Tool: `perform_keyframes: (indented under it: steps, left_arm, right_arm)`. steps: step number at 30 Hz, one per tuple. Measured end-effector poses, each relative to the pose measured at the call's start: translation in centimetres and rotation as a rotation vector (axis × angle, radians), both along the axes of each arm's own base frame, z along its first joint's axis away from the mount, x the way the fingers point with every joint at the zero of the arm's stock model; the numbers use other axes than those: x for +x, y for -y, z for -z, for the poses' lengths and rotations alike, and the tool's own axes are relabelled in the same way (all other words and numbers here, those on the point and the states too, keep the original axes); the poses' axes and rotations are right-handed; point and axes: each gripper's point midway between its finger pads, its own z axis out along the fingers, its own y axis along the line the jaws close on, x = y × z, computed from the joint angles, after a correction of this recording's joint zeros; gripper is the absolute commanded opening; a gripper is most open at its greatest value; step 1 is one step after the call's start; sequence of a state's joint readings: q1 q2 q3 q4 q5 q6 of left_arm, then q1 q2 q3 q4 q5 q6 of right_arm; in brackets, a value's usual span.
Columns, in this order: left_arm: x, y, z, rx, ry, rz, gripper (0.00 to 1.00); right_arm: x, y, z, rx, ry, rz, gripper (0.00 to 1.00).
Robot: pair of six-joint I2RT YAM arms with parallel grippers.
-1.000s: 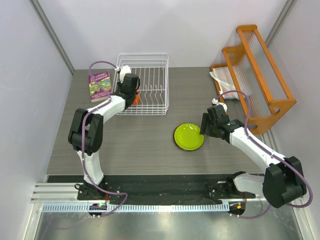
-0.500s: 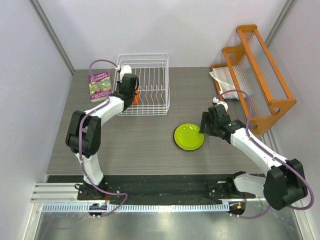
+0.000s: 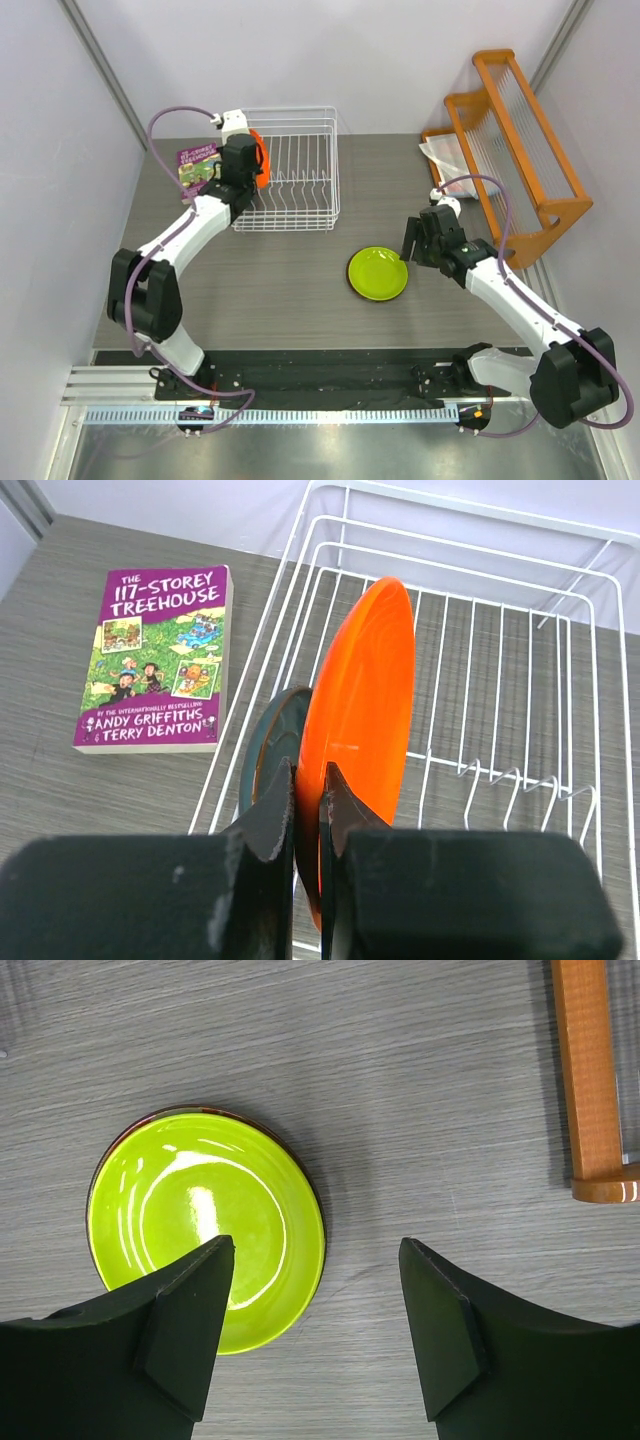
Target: Unload the plates from the dish rack
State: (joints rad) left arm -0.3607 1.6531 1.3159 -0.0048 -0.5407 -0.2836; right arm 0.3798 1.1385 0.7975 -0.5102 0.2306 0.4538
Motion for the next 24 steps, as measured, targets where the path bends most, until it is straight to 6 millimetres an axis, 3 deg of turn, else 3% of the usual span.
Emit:
perform_keyframes:
  steps: [10,15,18,24]
  left_arm:
    - [-1.9,0.6,-2.8,-0.086,0.033,0.049,0.0]
    - [-4.1,3.9,-3.5,-0.264,0.031,0.205,0.0]
    - [-5.8,6.2,-2.2,-0.385,-0.007,0.304,0.0]
    - [-9.1,10.7,2.3,-0.587,-0.145,0.45,0.0]
  right_arm:
    - [0.0,0.0,-0.7,0.006,0.016,-0.005,0.73]
    - [0.5,-1.2,-2.5,0.059,0.059,-0.041,0.73]
    - [1.0,-2.5,-3.8,0.123,0.099,-0.084,0.73]
    - [1.5,-6.5,-6.6,0.323,0.19,-0.204,0.73]
